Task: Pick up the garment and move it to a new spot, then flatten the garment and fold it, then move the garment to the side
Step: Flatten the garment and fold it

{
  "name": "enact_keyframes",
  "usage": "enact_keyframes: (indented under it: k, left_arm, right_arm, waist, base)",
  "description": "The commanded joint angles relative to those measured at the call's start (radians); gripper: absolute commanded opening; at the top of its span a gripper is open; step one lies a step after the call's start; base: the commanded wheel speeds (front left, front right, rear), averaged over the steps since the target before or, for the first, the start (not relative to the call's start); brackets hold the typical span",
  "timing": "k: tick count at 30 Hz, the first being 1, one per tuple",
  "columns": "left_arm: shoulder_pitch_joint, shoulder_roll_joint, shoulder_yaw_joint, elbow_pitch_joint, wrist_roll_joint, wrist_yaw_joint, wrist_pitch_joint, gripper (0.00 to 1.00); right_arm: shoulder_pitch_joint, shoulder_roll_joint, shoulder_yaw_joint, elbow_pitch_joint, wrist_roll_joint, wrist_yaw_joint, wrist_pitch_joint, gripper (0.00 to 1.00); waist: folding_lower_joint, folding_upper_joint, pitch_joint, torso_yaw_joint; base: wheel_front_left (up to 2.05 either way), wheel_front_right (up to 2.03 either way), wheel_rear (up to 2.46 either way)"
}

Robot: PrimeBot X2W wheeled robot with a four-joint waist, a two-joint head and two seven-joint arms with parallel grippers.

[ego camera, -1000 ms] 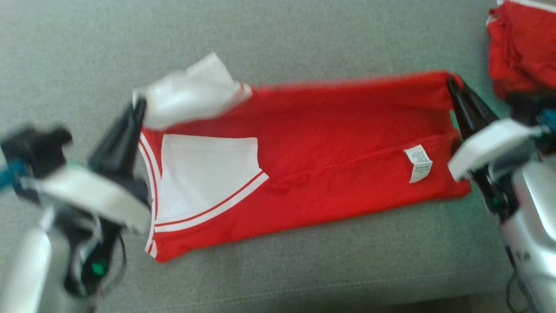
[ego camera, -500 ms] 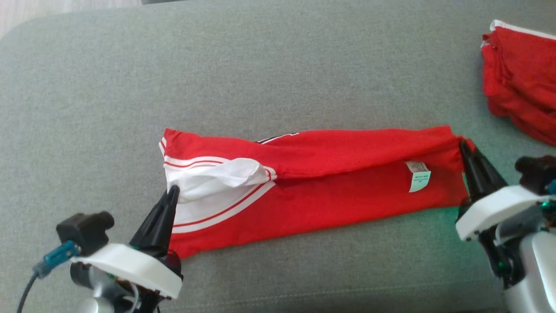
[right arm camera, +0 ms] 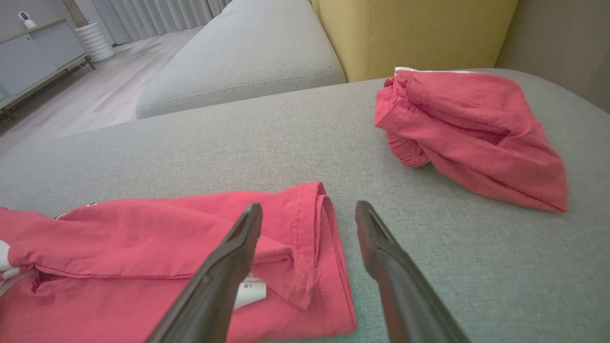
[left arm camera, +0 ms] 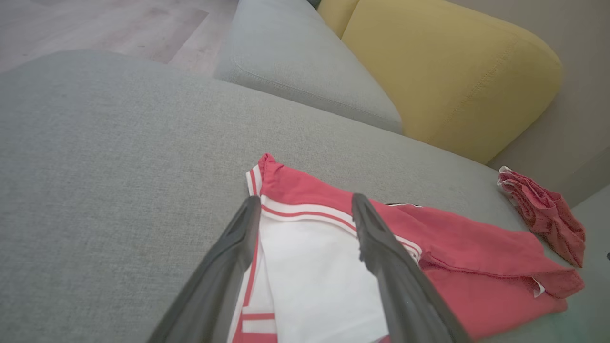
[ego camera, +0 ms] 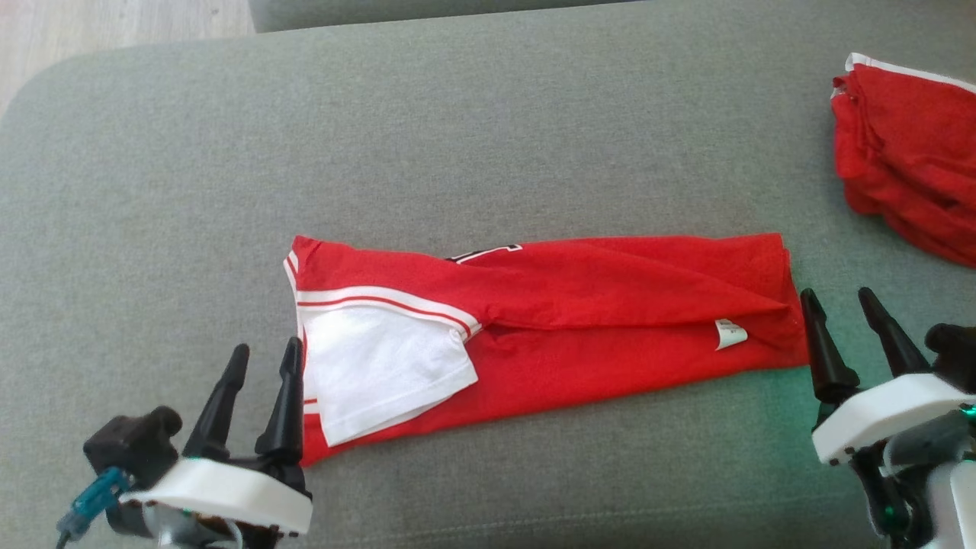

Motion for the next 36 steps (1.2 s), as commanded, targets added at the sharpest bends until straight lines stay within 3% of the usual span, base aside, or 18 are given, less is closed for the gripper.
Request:
enact_keyframes:
  k: [1,11,22,29,31,34,35,36]
  left_arm:
    - [-0.035,-0.003,0.040,-0.032,0.025,0.012,-0.024,1.00]
    - [-0.079,-0.015,0.026,-0.042,0.066,0.037,-0.054,1.00]
    - [-0.096,-0.020,0.007,-0.044,0.079,0.044,-0.061,1.00]
    - [-0.104,-0.017,0.005,-0.041,0.080,0.046,-0.065,1.00]
    - [-0.104,-0.015,0.005,-0.039,0.079,0.046,-0.066,1.00]
    - [-0.104,-0.012,0.006,-0.035,0.079,0.047,-0.066,1.00]
    - [-0.104,-0.011,0.006,-0.035,0.079,0.049,-0.065,1.00]
    - [-0.104,-0.009,0.006,-0.036,0.080,0.050,-0.064,1.00]
  right_arm:
    - [-0.009,-0.003,0.000,-0.052,-0.001,-0.001,0.021,1.00]
    - [-0.125,-0.003,-0.050,0.028,-0.018,-0.001,0.160,1.00]
    - [-0.223,-0.054,-0.002,0.205,-0.061,-0.001,0.298,1.00]
    - [-0.250,-0.057,0.015,0.284,-0.020,-0.001,0.393,1.00]
    - [-0.254,-0.057,0.021,0.296,0.005,-0.001,0.409,0.47]
    - [-0.259,-0.062,0.028,0.297,0.025,-0.001,0.396,0.16]
    - [-0.261,-0.063,0.029,0.294,0.032,-0.001,0.387,0.00]
    - [-0.264,-0.065,0.029,0.291,0.039,-0.001,0.377,0.00]
  waist:
    - [0.0001,-0.0001,-0.001,0.002]
    - [0.0001,-0.0001,0.014,0.015]
    - [0.0001,-0.0001,0.044,0.064]
    - [0.0001,-0.0001,0.050,0.078]
    - [0.0001,-0.0001,0.049,0.078]
    - [0.0001,-0.0001,0.046,0.075]
    - [0.0001,-0.0001,0.045,0.073]
    - [0.0001,-0.0001,0.043,0.070]
  base:
    - [0.00,0.00,0.00]
    - [0.00,0.00,0.00]
    - [0.00,0.00,0.00]
    - [0.00,0.00,0.00]
    - [0.00,0.00,0.00]
    - [0.00,0.00,0.00]
    - [0.00,0.00,0.00]
    - [0.00,0.00,0.00]
